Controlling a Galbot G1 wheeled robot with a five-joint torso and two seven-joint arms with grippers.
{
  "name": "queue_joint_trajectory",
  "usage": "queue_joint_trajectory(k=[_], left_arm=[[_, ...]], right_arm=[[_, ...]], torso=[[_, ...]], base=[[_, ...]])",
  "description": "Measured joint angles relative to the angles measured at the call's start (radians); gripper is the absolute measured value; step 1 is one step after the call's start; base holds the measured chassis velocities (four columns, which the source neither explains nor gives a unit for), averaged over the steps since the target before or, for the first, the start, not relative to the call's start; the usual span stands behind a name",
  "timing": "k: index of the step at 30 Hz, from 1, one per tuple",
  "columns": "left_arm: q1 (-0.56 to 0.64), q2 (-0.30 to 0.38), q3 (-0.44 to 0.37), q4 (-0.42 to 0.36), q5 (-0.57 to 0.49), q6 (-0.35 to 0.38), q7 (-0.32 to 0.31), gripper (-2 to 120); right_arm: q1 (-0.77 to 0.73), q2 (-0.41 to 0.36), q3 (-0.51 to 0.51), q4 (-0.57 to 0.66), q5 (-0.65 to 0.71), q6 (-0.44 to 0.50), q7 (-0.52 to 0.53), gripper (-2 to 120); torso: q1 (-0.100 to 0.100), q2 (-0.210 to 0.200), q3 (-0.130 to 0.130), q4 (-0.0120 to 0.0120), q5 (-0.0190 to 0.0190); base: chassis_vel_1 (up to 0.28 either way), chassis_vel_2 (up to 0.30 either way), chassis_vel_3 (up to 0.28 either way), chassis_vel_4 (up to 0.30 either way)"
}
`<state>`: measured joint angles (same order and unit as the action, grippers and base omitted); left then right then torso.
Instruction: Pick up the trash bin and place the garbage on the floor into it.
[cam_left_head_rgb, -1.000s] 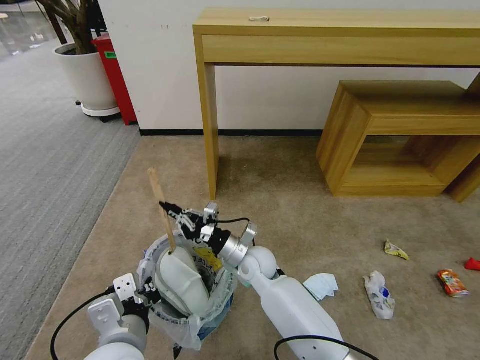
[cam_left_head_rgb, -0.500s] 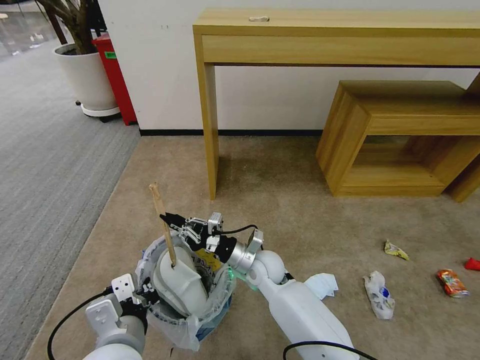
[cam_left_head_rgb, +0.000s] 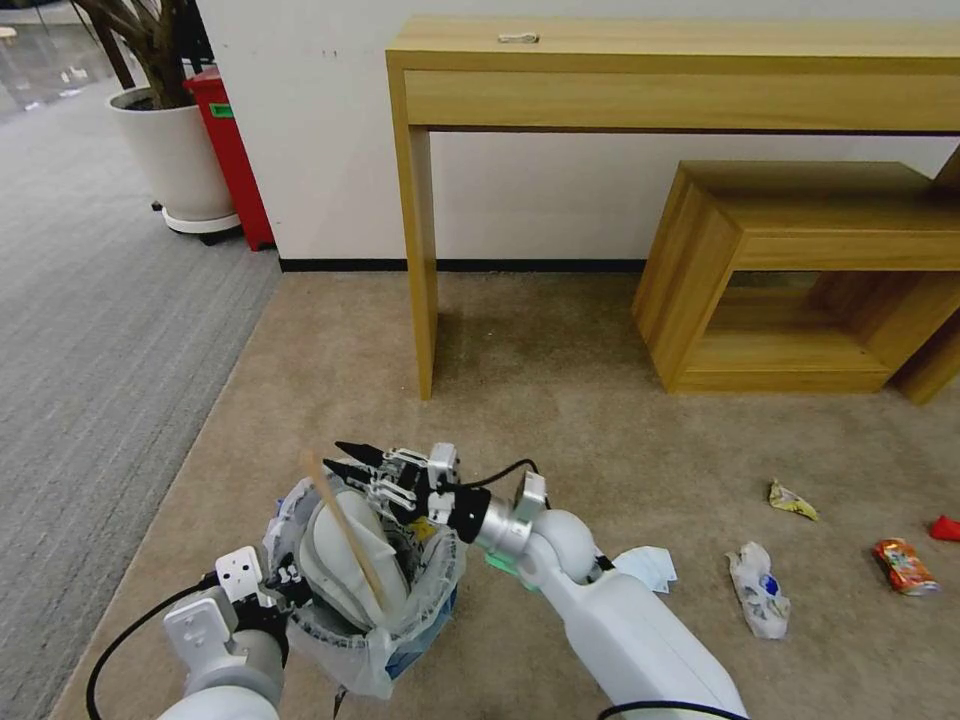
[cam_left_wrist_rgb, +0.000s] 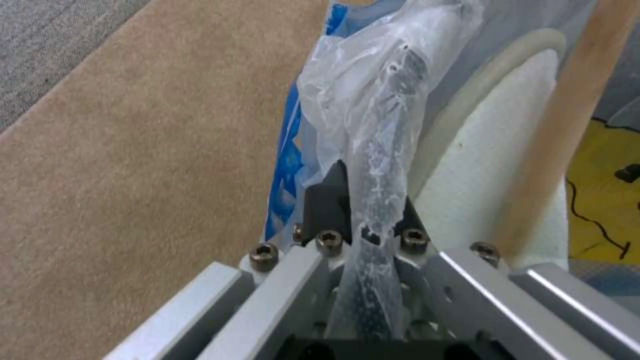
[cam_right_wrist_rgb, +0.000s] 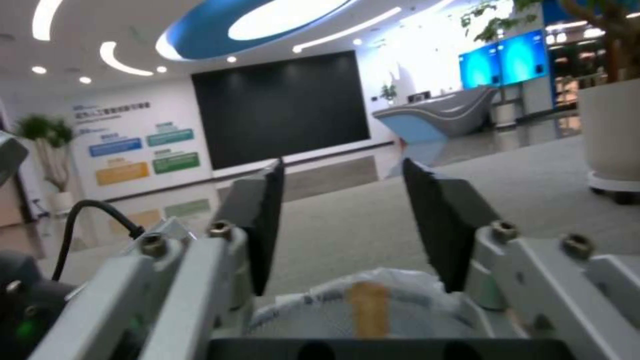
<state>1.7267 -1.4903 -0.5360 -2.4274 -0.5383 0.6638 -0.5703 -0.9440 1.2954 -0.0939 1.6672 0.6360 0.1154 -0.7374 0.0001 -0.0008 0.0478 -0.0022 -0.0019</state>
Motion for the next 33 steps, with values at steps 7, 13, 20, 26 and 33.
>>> queue_joint_trajectory(k=[7,13,20,26,33], left_arm=[[-0.029,0.014,-0.028,0.005,-0.036,0.005,0.000,0],[-0.041,0.029,-0.046,0.004,-0.068,0.004,0.010,0],[-0.053,0.044,-0.058,0.017,-0.066,-0.018,0.025,0],[-0.027,0.055,-0.040,0.036,0.039,-0.126,0.055,0],[-0.035,0.074,-0.059,0.041,0.045,-0.146,0.055,0]], right_arm=[[-0.052,-0.057,0.101,0.134,0.006,0.001,0.221,76],[-0.070,-0.066,0.219,0.173,-0.033,0.063,0.332,93],[-0.134,-0.062,0.412,0.209,-0.141,0.121,0.464,100],[-0.332,-0.042,0.690,0.287,-0.170,0.101,0.577,100],[-0.425,-0.036,0.829,0.328,-0.269,0.196,0.570,100]], torso=[[0.000,0.000,0.000,0.0000,0.0000],[0.000,0.000,0.000,0.0000,-0.0001],[0.000,0.000,0.000,0.0002,0.0000],[0.000,0.000,0.000,-0.0001,0.0001],[0.000,0.000,0.000,0.0000,-0.0001]], base=[[0.000,0.000,0.000,0.000],[0.000,0.000,0.000,0.000],[0.000,0.000,0.000,0.000],[0.000,0.000,0.000,0.000],[0.000,0.000,0.000,0.000]])
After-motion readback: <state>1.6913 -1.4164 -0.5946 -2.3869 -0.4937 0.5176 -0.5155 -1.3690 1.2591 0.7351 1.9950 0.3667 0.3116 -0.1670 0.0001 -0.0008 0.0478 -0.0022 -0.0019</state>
